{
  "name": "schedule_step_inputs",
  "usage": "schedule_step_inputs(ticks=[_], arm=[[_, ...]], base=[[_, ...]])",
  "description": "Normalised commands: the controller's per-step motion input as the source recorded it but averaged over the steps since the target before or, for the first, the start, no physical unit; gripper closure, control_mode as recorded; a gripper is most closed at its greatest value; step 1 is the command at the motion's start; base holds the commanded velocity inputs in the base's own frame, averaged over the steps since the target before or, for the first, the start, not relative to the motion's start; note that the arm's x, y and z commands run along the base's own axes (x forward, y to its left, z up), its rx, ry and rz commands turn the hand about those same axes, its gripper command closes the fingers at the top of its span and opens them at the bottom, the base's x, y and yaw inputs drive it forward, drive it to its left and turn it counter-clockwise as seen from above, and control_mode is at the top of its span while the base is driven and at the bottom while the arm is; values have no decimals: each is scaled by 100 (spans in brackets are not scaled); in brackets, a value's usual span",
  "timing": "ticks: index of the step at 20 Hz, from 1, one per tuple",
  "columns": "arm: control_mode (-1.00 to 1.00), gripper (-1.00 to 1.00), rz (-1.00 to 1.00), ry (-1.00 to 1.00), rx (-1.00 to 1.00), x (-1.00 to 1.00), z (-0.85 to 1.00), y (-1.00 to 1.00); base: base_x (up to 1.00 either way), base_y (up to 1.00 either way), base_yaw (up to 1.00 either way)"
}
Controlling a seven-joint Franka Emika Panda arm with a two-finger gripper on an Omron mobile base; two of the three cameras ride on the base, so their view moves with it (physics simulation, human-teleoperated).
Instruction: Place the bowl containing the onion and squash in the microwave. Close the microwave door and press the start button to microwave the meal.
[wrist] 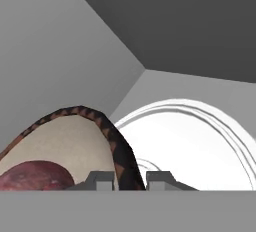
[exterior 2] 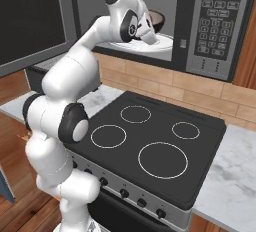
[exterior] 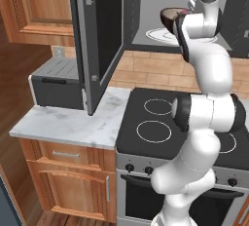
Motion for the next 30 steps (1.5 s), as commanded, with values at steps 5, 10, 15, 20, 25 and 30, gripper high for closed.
schedule_step_inputs(ticks=[5,10,15,20,25,30], arm=[[-100,100,0,0,0,29,-6,-7],[-100,-100,0,0,0,0,7,0],[-100,-100,0,-5,-4,-11,4,5],[-100,-100,1,-23,-9,-30,-1,21],[-100,-100,6,-15,-15,-89,-1,21],[-100,-100,12,-2,-19,-100,0,8]], base=[[0,0,0],[0,0,0],[0,0,0],[0,0,0],[0,0,0],[0,0,0]])
